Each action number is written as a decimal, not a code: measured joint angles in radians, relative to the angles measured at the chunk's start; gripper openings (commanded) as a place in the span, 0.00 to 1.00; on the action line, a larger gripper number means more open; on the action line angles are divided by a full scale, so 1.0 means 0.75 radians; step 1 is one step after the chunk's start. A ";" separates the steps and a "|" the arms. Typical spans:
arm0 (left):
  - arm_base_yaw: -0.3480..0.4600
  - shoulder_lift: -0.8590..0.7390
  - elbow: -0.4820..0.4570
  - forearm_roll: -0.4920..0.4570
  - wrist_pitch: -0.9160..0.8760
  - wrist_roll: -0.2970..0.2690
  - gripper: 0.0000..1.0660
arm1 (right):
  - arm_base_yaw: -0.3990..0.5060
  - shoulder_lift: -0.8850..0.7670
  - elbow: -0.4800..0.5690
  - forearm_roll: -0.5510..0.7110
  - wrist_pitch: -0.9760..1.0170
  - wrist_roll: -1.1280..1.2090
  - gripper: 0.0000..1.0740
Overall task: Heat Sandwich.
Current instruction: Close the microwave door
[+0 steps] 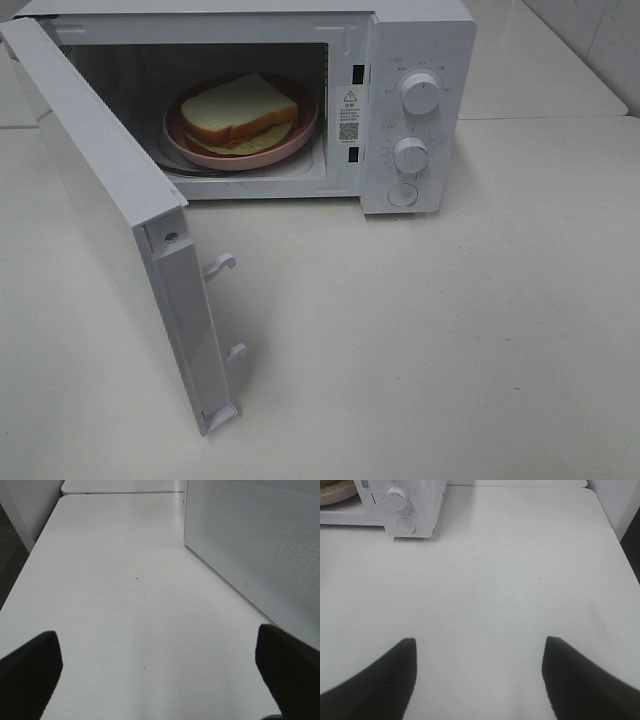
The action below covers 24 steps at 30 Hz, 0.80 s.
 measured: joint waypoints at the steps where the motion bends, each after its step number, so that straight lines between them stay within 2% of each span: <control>1: 0.000 0.000 0.000 0.000 0.000 0.000 0.92 | 0.000 0.000 0.000 0.000 0.000 0.000 0.65; 24: 0.000 0.000 0.000 0.000 0.000 0.000 0.92 | 0.000 0.000 0.000 0.000 0.000 0.004 0.65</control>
